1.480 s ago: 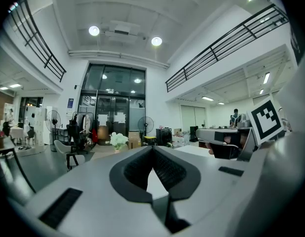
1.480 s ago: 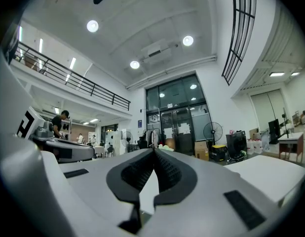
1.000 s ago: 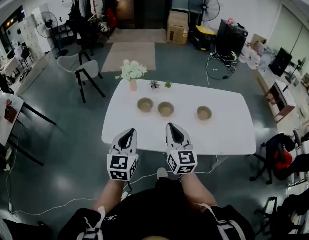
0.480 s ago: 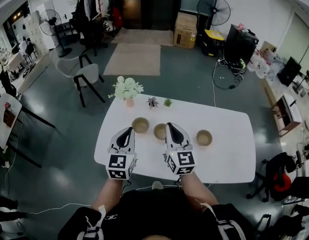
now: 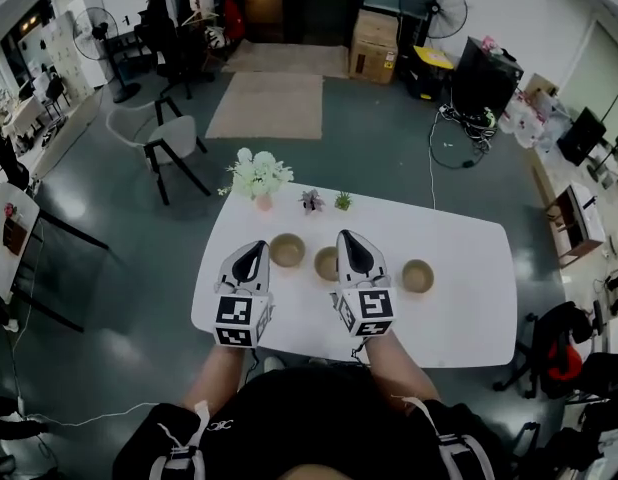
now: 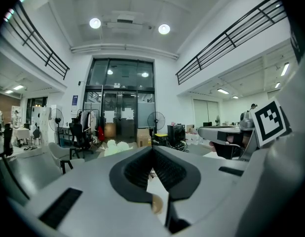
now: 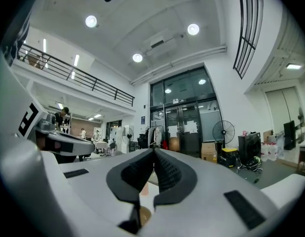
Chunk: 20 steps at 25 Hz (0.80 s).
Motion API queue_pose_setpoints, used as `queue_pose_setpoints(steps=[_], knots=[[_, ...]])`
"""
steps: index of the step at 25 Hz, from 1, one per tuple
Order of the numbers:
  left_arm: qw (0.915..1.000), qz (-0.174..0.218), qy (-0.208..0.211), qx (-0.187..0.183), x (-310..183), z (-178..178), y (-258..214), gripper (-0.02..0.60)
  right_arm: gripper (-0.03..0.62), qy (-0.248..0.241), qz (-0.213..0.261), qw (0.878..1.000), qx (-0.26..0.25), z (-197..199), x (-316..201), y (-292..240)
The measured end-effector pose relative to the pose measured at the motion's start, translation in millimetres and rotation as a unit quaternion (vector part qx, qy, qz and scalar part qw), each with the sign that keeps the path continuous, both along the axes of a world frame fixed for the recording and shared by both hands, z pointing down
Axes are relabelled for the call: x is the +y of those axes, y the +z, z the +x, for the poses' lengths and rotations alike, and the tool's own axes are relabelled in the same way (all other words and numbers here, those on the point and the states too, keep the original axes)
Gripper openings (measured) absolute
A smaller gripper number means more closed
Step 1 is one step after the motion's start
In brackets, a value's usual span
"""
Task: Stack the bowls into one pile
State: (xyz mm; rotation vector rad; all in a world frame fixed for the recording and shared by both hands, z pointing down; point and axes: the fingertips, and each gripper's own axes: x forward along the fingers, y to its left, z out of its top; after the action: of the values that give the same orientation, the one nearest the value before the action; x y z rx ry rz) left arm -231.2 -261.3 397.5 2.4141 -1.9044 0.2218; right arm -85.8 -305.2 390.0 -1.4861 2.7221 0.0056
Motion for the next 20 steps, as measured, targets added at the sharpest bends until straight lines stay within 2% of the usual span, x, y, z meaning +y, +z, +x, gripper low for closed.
queue_pose_setpoints(steps=[3, 6, 8, 11, 16, 20], knots=[[0.9999, -0.001, -0.01, 0.007, -8, -20, 3, 0.012, 0.015, -0.014, 0.009, 0.999, 0.029, -22, -12, 1], [0.9997, -0.001, -0.022, 0.007, -12, -40, 7, 0.012, 0.02, -0.067, 0.007, 0.996, 0.066, -58, -18, 12], [0.9994, -0.004, -0.032, 0.009, -13, -54, 12, 0.012, 0.13, -0.108, -0.005, 0.99, 0.088, -84, -20, 23], [0.9985, -0.01, -0.052, 0.014, -12, -77, 18, 0.012, 0.17, -0.141, -0.021, 0.983, 0.117, -114, -23, 41], [0.9965, -0.024, -0.079, 0.017, -7, -106, 36, 0.012, 0.176, -0.179, -0.053, 0.97, 0.157, -155, -25, 82], [0.9945, -0.038, -0.095, 0.019, 1, -127, 49, 0.012, 0.184, -0.206, -0.108, 0.954, 0.187, -182, -25, 133]])
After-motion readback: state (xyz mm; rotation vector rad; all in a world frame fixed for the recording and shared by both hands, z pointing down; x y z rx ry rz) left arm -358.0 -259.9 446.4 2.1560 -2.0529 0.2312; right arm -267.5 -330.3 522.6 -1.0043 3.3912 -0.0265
